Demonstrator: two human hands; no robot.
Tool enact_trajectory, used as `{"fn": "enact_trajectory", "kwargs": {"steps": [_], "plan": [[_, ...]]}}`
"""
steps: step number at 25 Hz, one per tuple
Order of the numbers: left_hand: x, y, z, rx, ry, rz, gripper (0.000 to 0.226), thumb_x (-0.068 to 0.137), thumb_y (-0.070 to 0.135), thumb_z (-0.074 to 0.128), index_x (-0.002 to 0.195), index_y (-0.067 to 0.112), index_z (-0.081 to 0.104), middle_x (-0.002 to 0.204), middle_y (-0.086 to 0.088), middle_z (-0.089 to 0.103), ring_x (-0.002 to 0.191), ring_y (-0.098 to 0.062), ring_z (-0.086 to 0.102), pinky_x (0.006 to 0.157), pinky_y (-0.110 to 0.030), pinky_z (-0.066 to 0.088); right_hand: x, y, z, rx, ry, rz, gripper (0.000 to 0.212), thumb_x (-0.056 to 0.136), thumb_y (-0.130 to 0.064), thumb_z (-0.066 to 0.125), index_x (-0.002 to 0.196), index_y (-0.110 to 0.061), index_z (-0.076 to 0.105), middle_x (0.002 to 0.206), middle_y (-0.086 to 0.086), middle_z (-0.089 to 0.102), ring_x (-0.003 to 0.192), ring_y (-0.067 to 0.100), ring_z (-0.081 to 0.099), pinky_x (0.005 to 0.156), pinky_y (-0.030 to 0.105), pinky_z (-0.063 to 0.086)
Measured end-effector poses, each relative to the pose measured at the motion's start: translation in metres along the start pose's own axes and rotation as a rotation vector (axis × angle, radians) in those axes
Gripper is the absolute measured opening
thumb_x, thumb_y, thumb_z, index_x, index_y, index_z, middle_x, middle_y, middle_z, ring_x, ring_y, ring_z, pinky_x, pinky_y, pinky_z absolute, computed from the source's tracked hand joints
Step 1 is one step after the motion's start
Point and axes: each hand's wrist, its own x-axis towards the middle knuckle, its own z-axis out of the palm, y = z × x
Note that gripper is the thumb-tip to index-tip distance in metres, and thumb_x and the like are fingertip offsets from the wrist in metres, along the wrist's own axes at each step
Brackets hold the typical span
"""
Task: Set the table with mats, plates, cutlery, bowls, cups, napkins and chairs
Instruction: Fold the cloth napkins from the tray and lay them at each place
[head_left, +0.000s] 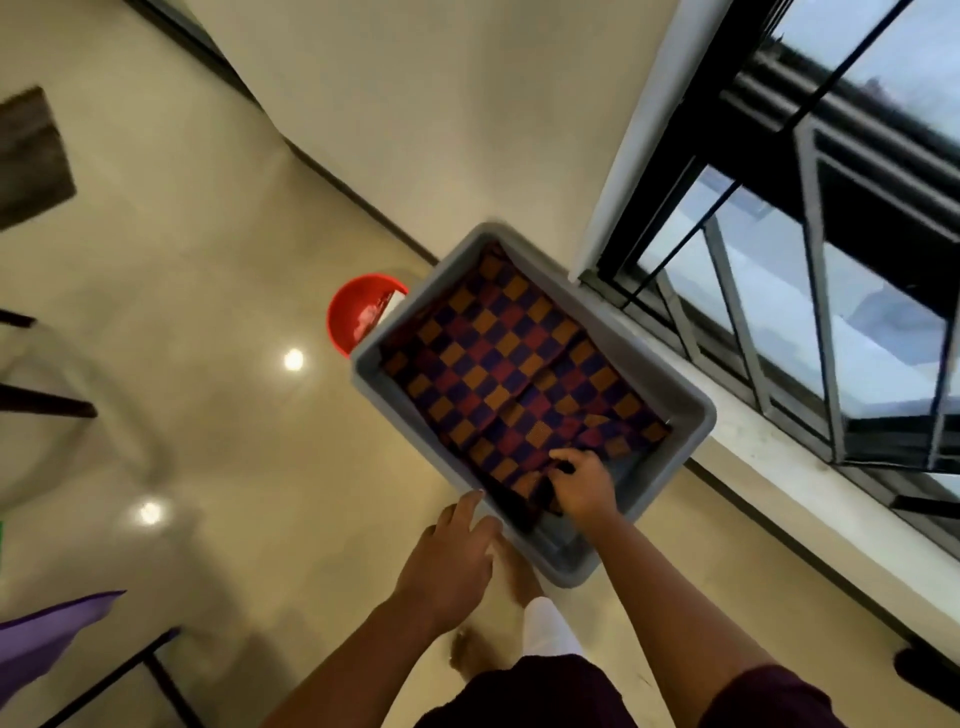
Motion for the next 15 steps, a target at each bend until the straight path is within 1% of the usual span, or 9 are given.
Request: {"fn": "enact_trajectory", "kwargs": {"steps": [2, 3, 5, 6, 8, 9, 11, 13, 15], "plan": [[-0.006, 0.006, -0.015, -0.021, 0.045, 0.007, 0.041, 0.099, 0.027, 0.044, 0.139, 0.027, 0.038, 0.159, -0.001, 0.009, 0.140, -0.020, 0.025, 0.105, -0.032, 0.038, -0.019, -0.019, -0.007, 0.118, 0.034, -0.012, 0.030, 0.093, -0.008, 0.053, 0.117, -0.020, 0.067, 0.114, 0.005, 0.063, 0.070, 0.013, 0.059, 0.061, 0.024, 0.048], [-0.009, 0.009, -0.024, -0.048, 0.074, 0.006, 0.044, 0.098, 0.028, 0.046, 0.141, 0.027, 0.035, 0.159, -0.001, 0.009, 0.141, -0.020, 0.025, 0.105, -0.032, 0.038, -0.032, -0.030, -0.012, 0.170, 0.038, -0.039, 0.034, 0.091, -0.002, 0.053, 0.114, -0.021, 0.068, 0.112, 0.005, 0.066, 0.071, 0.014, 0.061, 0.060, 0.024, 0.048], [-0.015, 0.014, -0.044, -0.128, 0.138, 0.000, 0.057, 0.095, 0.026, 0.053, 0.147, 0.027, 0.027, 0.159, 0.000, 0.007, 0.143, -0.020, 0.021, 0.107, -0.031, 0.037, -0.063, -0.053, -0.020, 0.238, 0.070, -0.114, 0.044, 0.084, 0.010, 0.052, 0.108, -0.024, 0.069, 0.114, 0.001, 0.066, 0.089, 0.019, 0.066, 0.066, 0.025, 0.052], [-0.017, 0.016, -0.052, -0.170, 0.169, -0.004, 0.065, 0.093, 0.024, 0.056, 0.149, 0.028, 0.023, 0.159, 0.001, 0.005, 0.145, -0.020, 0.018, 0.109, -0.030, 0.036, -0.077, -0.064, -0.023, 0.247, 0.079, -0.158, 0.049, 0.081, 0.014, 0.051, 0.107, -0.024, 0.069, 0.114, -0.003, 0.064, 0.095, 0.021, 0.066, 0.065, 0.023, 0.052], [-0.024, 0.016, -0.067, -0.238, 0.233, 0.021, 0.081, 0.087, 0.020, 0.065, 0.151, 0.028, 0.017, 0.160, 0.000, 0.002, 0.147, -0.021, 0.011, 0.111, -0.034, 0.035, -0.111, -0.088, -0.030, 0.244, 0.115, -0.263, 0.059, 0.075, 0.021, 0.049, 0.110, -0.021, 0.070, 0.110, -0.009, 0.062, 0.096, 0.020, 0.067, 0.056, 0.019, 0.051], [-0.028, 0.014, -0.075, -0.256, 0.274, 0.042, 0.088, 0.082, 0.019, 0.069, 0.152, 0.027, 0.016, 0.159, -0.003, 0.003, 0.147, -0.023, 0.010, 0.112, -0.036, 0.033, -0.128, -0.102, -0.033, 0.250, 0.152, -0.337, 0.063, 0.072, 0.023, 0.048, 0.108, -0.023, 0.071, 0.110, -0.009, 0.062, 0.097, 0.018, 0.067, 0.057, 0.019, 0.052], [-0.036, 0.005, -0.089, -0.300, 0.386, 0.073, 0.096, 0.072, 0.017, 0.078, 0.150, 0.023, 0.023, 0.158, -0.009, 0.010, 0.145, -0.027, 0.013, 0.116, -0.040, 0.028, -0.165, -0.127, -0.038, 0.336, 0.220, -0.479, 0.067, 0.068, 0.025, 0.050, 0.099, -0.031, 0.073, 0.107, -0.005, 0.068, 0.098, 0.016, 0.068, 0.067, 0.022, 0.057], [-0.044, -0.005, -0.105, -0.357, 0.548, 0.130, 0.079, 0.072, 0.016, 0.078, 0.142, 0.018, 0.040, 0.152, -0.014, 0.026, 0.141, -0.030, 0.025, 0.114, -0.042, 0.031, -0.208, -0.153, -0.044, 0.471, 0.272, -0.580, 0.064, 0.068, 0.025, 0.057, 0.095, -0.031, 0.073, 0.100, 0.002, 0.073, 0.091, 0.020, 0.071, 0.070, 0.028, 0.059], [-0.055, -0.011, -0.124, -0.366, 0.748, 0.200, 0.043, 0.081, 0.012, 0.066, 0.123, 0.012, 0.056, 0.138, -0.013, 0.046, 0.130, -0.030, 0.043, 0.104, -0.041, 0.042, -0.252, -0.172, -0.055, 0.550, 0.337, -0.654, 0.053, 0.073, 0.021, 0.062, 0.097, -0.024, 0.075, 0.092, 0.002, 0.075, 0.082, 0.014, 0.072, 0.065, 0.026, 0.058]]}}
